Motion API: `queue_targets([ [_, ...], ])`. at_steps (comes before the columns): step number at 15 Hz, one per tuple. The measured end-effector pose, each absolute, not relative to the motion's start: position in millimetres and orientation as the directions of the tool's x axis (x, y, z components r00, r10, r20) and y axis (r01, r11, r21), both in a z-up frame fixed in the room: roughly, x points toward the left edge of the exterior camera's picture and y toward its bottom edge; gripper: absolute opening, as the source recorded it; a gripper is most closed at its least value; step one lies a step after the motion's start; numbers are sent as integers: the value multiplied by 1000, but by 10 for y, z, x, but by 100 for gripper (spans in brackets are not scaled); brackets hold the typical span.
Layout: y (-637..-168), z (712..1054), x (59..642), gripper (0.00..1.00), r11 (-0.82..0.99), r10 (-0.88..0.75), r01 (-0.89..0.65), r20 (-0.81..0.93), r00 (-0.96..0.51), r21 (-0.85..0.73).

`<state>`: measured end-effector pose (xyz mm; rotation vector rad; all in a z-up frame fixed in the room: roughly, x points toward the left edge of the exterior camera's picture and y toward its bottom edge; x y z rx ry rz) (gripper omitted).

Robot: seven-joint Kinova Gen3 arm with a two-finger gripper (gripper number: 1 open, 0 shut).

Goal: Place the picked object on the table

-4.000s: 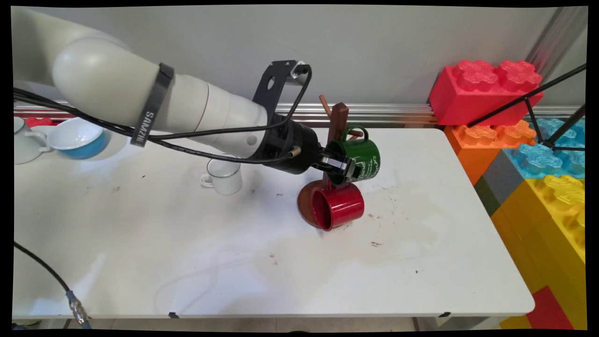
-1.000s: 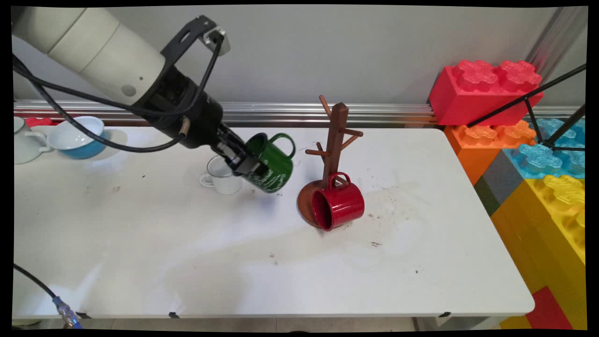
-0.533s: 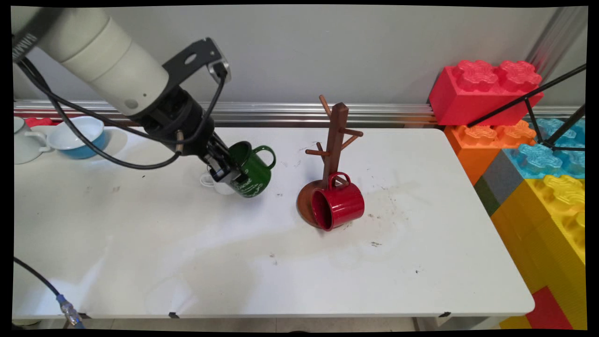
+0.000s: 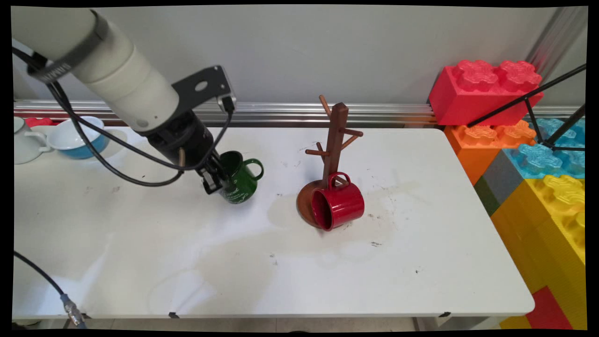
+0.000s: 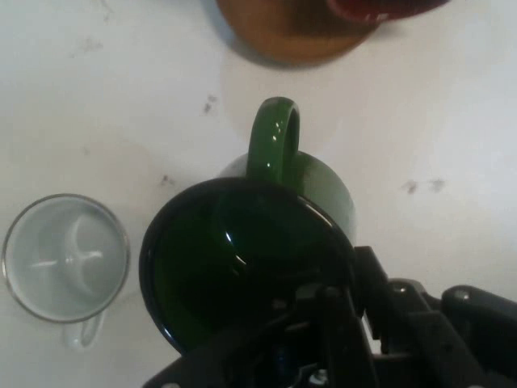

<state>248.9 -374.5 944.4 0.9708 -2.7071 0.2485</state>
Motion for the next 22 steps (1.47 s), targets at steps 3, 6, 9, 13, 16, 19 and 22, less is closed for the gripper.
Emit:
queue_targets([
  [3,-3777,9331,2479,0,771,-591,-630,261,-763,-95],
  [6,-3823,9196,2472,0,780,-582,-615,227,-781,-115],
  [9,-3864,9083,2464,0,788,-574,-602,202,-794,-128],
  [13,-3940,8888,2439,0,802,-558,-580,166,-813,-142],
  [16,-3970,8779,2419,0,807,-554,-572,148,-819,-145],
  [19,-3995,8674,2398,0,809,-555,-570,131,-822,-147],
  [22,-3999,8586,2384,0,807,-561,-573,117,-820,-145],
])
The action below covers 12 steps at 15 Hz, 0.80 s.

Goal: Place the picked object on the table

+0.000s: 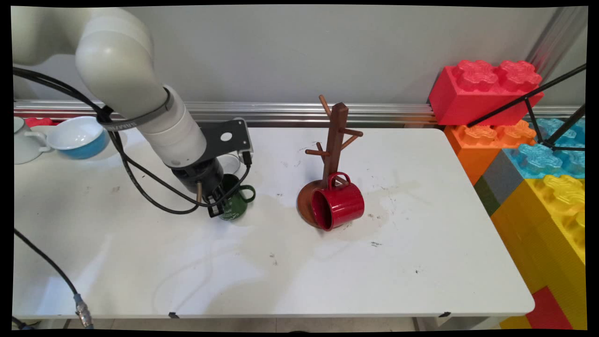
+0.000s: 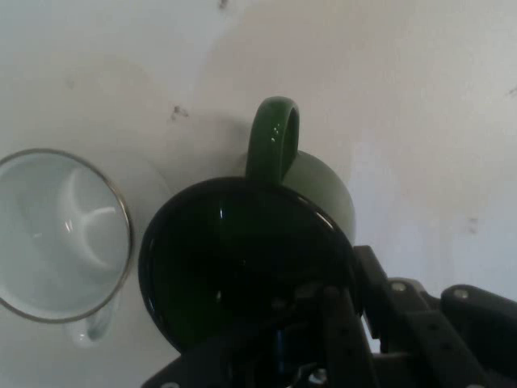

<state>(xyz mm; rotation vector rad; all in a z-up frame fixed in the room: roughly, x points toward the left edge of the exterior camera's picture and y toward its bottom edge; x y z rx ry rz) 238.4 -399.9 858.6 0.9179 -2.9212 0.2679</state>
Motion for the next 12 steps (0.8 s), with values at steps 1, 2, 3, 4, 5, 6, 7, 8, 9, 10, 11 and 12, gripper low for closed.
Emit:
queue_targets([
  [1,-3997,8570,2382,0,806,-562,-574,114,-819,-144],
  [2,-3995,8548,2378,0,806,-564,-575,111,-818,-142],
  [3,-3993,8523,2375,0,805,-566,-576,107,-818,-141],
  [4,-3991,8501,2374,0,805,-567,-576,104,-817,-141],
  [5,-3989,8484,2375,0,805,-568,-577,101,-817,-140],
  [6,-3989,8466,2376,0,805,-568,-577,99,-817,-141],
  [7,-3987,8449,2378,0,805,-568,-577,96,-817,-141],
  [8,-3983,8435,2381,0,805,-569,-577,93,-817,-141],
  [9,-3979,8420,2385,0,804,-570,-577,91,-817,-141],
  [10,-3975,8407,2386,0,804,-570,-577,90,-816,-140],
  [11,-3974,8398,2385,0,804,-571,-578,89,-816,-139],
  [12,-3971,8387,2384,100,804,-572,-579,89,-815,-138],
])
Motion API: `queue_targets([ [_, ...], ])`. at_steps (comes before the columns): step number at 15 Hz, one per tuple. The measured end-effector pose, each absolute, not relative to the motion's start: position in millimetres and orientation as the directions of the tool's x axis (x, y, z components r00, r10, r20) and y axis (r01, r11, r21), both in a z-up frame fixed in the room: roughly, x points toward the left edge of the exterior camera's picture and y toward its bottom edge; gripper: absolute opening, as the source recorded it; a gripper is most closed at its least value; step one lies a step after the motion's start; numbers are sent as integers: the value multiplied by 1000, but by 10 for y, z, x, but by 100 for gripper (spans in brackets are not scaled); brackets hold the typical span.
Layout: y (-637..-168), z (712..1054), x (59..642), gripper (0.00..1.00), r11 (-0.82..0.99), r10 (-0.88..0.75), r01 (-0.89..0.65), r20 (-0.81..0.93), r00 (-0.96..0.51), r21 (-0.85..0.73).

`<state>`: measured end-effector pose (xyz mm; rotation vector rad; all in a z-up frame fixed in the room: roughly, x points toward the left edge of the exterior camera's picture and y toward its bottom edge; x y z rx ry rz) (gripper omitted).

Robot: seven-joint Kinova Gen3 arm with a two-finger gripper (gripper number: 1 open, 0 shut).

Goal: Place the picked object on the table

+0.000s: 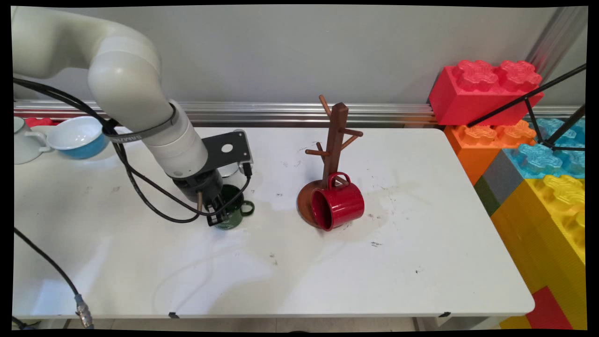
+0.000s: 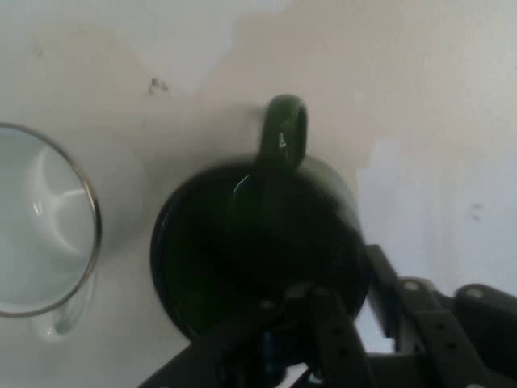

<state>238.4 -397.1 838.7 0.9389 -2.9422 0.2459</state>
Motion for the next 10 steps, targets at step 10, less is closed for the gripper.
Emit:
queue_targets([
  [10,-3989,8370,2356,100,791,-588,-600,122,-799,-121],
])
